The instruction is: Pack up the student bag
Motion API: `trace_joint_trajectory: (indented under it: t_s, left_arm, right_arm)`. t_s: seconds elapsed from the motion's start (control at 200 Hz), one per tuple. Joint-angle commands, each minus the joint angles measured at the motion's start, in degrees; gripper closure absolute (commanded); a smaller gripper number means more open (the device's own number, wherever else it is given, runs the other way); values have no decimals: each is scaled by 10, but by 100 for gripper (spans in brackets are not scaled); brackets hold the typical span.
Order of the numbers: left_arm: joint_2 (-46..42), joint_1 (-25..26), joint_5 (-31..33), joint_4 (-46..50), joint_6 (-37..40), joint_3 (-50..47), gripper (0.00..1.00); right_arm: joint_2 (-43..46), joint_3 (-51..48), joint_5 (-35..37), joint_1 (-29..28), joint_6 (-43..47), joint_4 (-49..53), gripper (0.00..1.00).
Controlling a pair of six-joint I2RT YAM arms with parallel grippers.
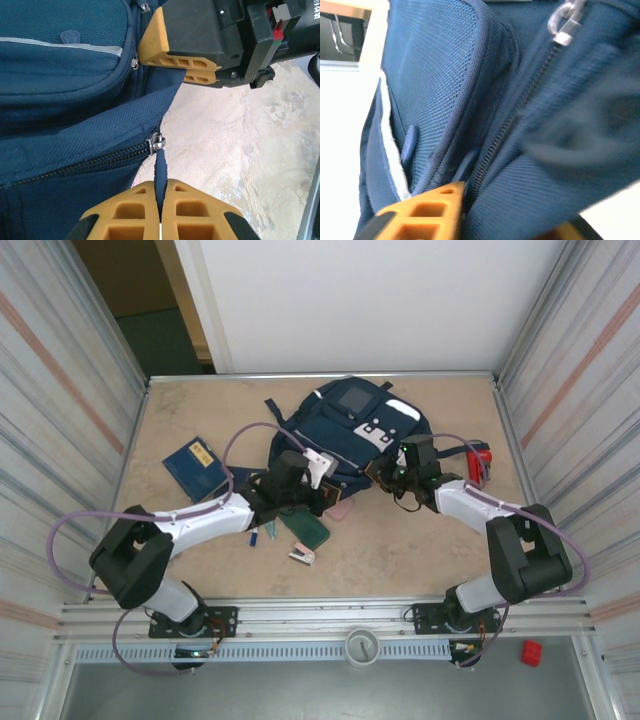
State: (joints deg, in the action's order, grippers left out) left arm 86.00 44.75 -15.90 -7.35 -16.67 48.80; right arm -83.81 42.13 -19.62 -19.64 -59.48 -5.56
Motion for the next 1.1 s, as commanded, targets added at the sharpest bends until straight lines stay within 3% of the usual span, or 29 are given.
trace_joint_trajectory:
  t_s: [0.0,0.376,0.541,0.661,0.761,0.912,1.027,1.097]
  left_arm:
    - [-51,-25,-46,-35,-29,-36,100]
    - [-82,-118,-11,-4,-60,-72,100]
    - [-100,-169,-18,-4,-66,-89,100]
    - [-97,-197,-1,24,-52,-80,100]
    - [-85,-201,23,60,-32,-65,100]
    - [-75,-193,-35,34,-37,-66,100]
    - [-68,-153,-53,13,-30,-61,100]
    - [-56,-135,-69,-3,-32,-55,100]
  right_arm:
    - [-1,18,56,19,39,-17,97]
    - [64,-2,60,30,166,41,100]
    - [86,21,64,63,216,111,100]
    - [64,53,21,92,254,154,100]
    - [27,94,-30,111,285,190,100]
    - [-26,148,-80,113,297,202,100]
    - [-71,194,-102,113,295,218,100]
    - [-91,224,-100,113,297,237,84]
